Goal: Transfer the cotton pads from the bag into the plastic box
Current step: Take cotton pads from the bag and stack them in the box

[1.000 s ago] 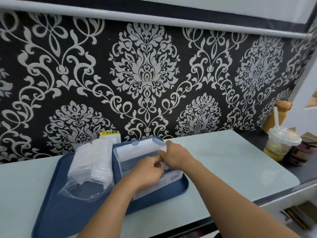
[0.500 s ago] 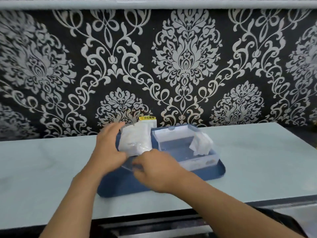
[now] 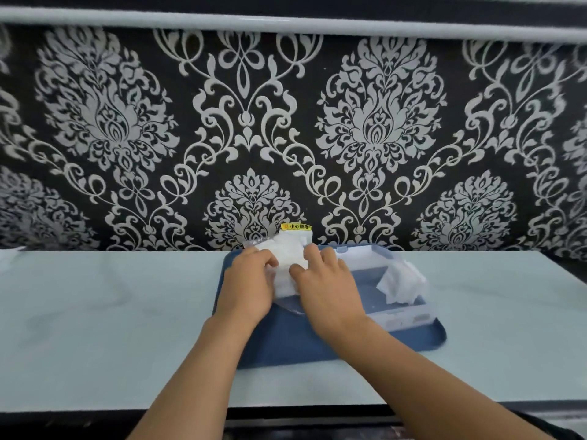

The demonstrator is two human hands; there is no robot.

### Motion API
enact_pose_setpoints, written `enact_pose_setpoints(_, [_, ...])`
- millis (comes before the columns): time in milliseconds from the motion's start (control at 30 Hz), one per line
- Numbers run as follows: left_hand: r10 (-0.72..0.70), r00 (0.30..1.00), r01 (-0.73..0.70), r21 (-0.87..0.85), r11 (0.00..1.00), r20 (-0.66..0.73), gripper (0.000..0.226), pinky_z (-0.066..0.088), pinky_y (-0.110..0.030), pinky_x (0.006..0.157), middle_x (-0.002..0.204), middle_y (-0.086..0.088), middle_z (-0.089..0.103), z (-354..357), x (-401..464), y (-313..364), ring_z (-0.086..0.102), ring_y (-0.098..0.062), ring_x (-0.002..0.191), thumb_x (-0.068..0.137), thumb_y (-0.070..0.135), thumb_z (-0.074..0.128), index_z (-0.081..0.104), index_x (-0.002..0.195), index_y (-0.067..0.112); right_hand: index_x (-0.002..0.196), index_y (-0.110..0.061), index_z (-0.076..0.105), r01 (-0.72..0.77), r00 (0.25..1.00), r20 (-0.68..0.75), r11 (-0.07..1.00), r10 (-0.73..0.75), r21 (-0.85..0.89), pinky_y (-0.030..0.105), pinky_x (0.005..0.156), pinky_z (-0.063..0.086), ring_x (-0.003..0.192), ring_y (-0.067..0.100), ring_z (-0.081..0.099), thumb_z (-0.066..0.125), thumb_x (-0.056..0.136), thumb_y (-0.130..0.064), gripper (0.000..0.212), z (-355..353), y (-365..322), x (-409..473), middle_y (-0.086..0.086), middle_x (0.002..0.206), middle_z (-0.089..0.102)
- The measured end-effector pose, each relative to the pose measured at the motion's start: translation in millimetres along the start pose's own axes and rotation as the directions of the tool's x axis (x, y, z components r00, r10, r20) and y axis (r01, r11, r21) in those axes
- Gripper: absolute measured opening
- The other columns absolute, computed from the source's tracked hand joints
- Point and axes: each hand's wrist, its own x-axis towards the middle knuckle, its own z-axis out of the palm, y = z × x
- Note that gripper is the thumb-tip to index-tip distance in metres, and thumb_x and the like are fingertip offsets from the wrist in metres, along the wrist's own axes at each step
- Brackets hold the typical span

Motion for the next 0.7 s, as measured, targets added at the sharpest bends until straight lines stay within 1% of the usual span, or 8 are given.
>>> enact_pose_setpoints(67, [-0.014,0.999,0.013,-0.013,1.0,-0.035,0.018,0.039,-0.024,0.072,0.108,-0.003,0.066,-2,0,4,0.058,-0.018,0.084,0.091,0.007,0.061,0.074,0.098,0.017,0.089,-0.019,0.069,0.015,1.0,-0.009,0.998,-0.014,0.056,0.038,0.068,0.049,0.09,0.033,0.058,0.085,0.056,-0.007,0.039,0,2,2,0.008,0.113,0.058])
enact_pose_setpoints(133, [-0.021,0.999,0.02,-0.017,1.0,-0.048,0.016,0.041,-0.025,0.071,0.104,-0.002,0.066,-5,-2,6,0.06,-0.02,0.084,0.089,0.006,0.063,0.074,0.094,0.017,0.11,-0.018,0.066,0.049,0.999,-0.028,0.994,-0.046,0.096,0.039,0.078,0.047,0.105,0.034,0.055,0.073,0.075,-0.004,0.039,-1,5,3,0.007,0.129,0.05])
enact_pose_setpoints(167, [-0.024,0.998,0.023,-0.019,1.0,-0.052,0.015,0.042,-0.026,0.071,0.103,-0.002,0.065,-6,-4,7,0.061,-0.021,0.085,0.089,0.007,0.063,0.074,0.093,0.017,0.114,-0.018,0.062,0.06,0.998,-0.03,0.992,-0.057,0.107,0.039,0.077,0.045,0.109,0.034,0.055,0.068,0.08,-0.003,0.038,-1,7,3,0.006,0.131,0.048])
enact_pose_setpoints(233, [-0.025,0.997,0.024,-0.016,1.0,-0.067,0.012,0.042,-0.027,0.07,0.1,-0.001,0.066,-9,-5,7,0.061,-0.022,0.084,0.088,0.008,0.065,0.072,0.089,0.017,0.111,-0.017,0.059,0.045,0.999,-0.012,0.988,-0.044,0.15,0.037,0.07,0.043,0.105,0.032,0.056,0.062,0.083,-0.002,0.031,-3,9,4,0.004,0.124,0.051])
enact_pose_setpoints(367, [-0.022,0.997,0.023,0.013,1.0,-0.077,0.01,0.042,-0.027,0.068,0.094,0.0,0.066,-11,-5,5,0.061,-0.022,0.081,0.088,0.009,0.066,0.069,0.084,0.018,0.115,-0.018,0.062,0.06,0.998,0.017,0.982,-0.064,0.182,0.039,0.073,0.05,0.103,0.03,0.056,0.063,0.08,0.001,0.04,-4,8,6,0.004,0.114,0.053])
enact_pose_setpoints(500, [-0.016,0.997,0.017,0.016,1.0,-0.072,0.014,0.042,-0.026,0.067,0.091,0.001,0.066,-9,-4,6,0.061,-0.02,0.081,0.086,0.006,0.066,0.067,0.081,0.02,0.107,-0.015,0.058,0.069,0.995,0.061,0.988,-0.078,0.14,0.033,0.067,0.038,0.101,0.028,0.057,0.065,0.08,0.005,0.035,-3,7,8,0.006,0.111,0.051])
enact_pose_setpoints(633, [-0.016,0.996,0.015,-0.008,1.0,-0.088,0.016,0.039,-0.023,0.065,0.091,0.001,0.064,-9,-3,8,0.06,-0.018,0.083,0.085,0.002,0.063,0.064,0.083,0.018,0.102,-0.015,0.061,0.042,0.998,0.047,0.985,-0.05,0.166,0.034,0.064,0.039,0.095,0.029,0.061,0.064,0.08,0.004,0.029,-4,10,11,0.005,0.106,0.052])
enact_pose_setpoints(700, [-0.035,0.996,0.033,-0.028,0.999,-0.087,0.015,0.035,-0.021,0.06,0.092,0.002,0.063,-7,-4,8,0.058,-0.017,0.082,0.088,0.006,0.063,0.061,0.084,0.019,0.108,-0.017,0.061,0.053,0.996,0.062,0.985,-0.064,0.164,0.034,0.065,0.039,0.095,0.029,0.058,0.064,0.078,0.006,0.038,-4,12,12,0.005,0.107,0.049])
